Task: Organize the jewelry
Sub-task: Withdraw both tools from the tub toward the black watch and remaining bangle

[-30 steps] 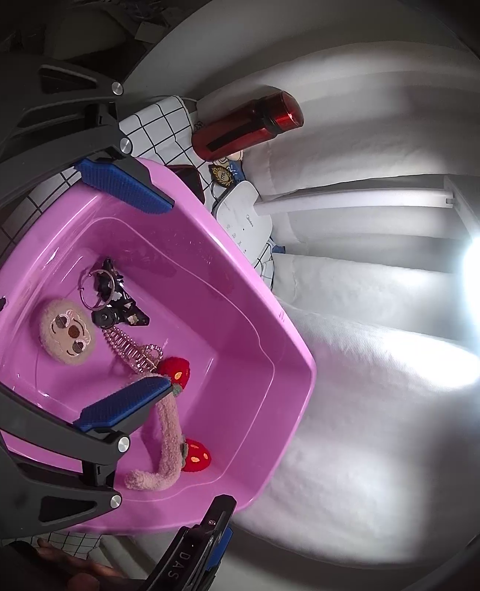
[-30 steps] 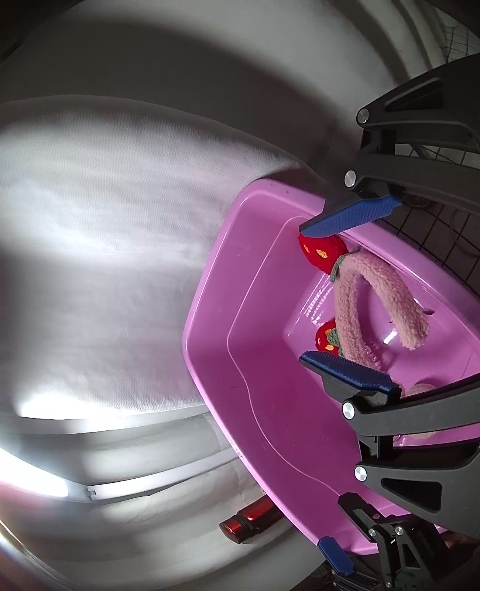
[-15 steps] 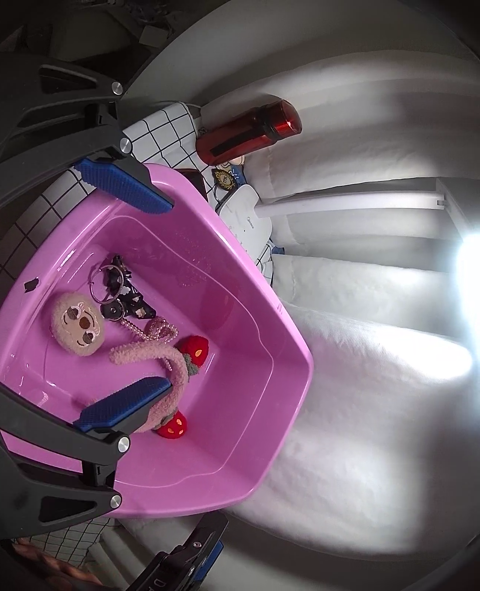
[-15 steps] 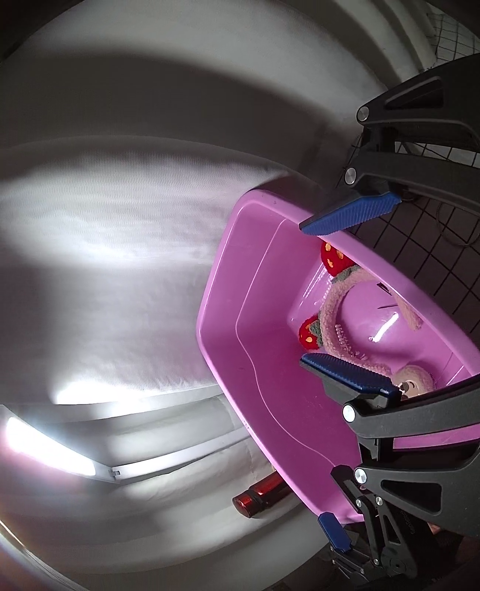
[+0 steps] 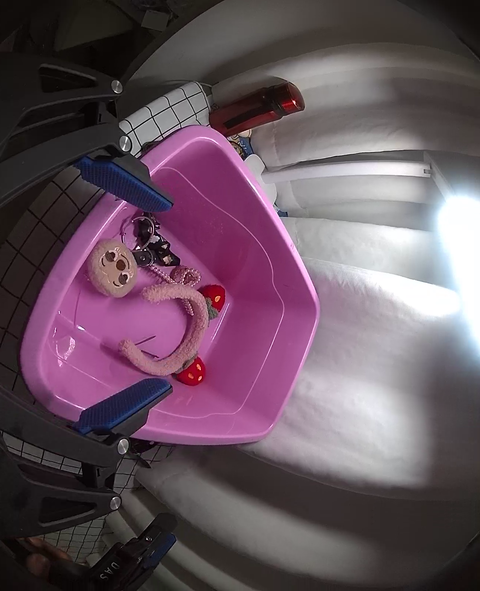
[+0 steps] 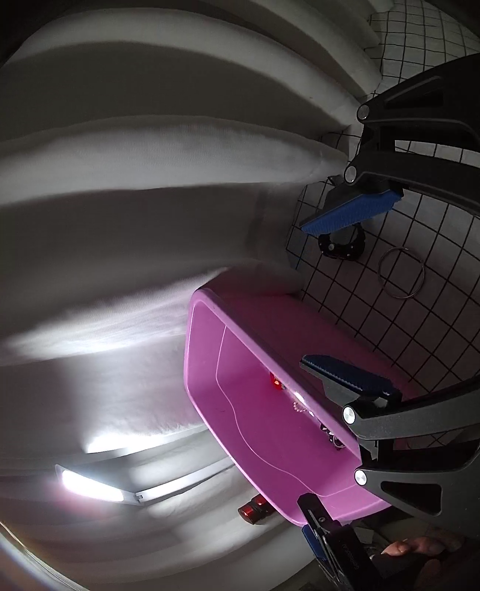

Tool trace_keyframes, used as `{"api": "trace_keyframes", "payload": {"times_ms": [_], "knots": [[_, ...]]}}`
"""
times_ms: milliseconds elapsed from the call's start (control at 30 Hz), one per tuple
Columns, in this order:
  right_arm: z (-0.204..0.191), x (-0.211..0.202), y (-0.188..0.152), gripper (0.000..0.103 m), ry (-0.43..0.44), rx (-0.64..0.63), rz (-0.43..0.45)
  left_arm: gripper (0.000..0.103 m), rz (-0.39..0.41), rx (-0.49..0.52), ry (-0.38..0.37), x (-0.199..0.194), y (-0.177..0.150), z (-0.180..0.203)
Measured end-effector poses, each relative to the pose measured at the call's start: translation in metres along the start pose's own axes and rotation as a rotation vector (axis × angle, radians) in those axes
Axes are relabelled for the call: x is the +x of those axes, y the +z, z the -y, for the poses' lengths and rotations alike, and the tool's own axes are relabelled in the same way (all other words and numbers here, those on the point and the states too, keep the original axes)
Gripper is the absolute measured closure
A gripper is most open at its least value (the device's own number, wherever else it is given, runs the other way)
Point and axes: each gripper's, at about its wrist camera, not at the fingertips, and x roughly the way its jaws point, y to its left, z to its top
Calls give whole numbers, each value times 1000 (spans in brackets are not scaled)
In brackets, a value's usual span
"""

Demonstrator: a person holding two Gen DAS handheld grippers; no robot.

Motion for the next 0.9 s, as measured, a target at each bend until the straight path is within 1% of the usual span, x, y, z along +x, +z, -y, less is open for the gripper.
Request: {"api": "trace_keyframes", "payload": {"times_ms": [233, 333, 433, 533, 700, 900], "knots": [[57, -11, -41, 38, -58, 54, -77, 12, 11, 44, -110, -24, -30, 56], [74, -9, -50, 38, -53, 62, -99, 12, -13, 67, -138, -25, -44, 81], [86, -2, -57, 38, -34, 40, -127, 12, -47, 84, -148, -22, -60, 103], [96, 12, -60, 38, -3, 9, -155, 12, -83, 95, -130, -16, -77, 122], [108, 41, -60, 38, 73, -45, -191, 12, -138, 72, -64, 6, -101, 140], [108, 82, -54, 38, 171, -200, -225, 12, -178, 10, 31, 40, -128, 156]]}}
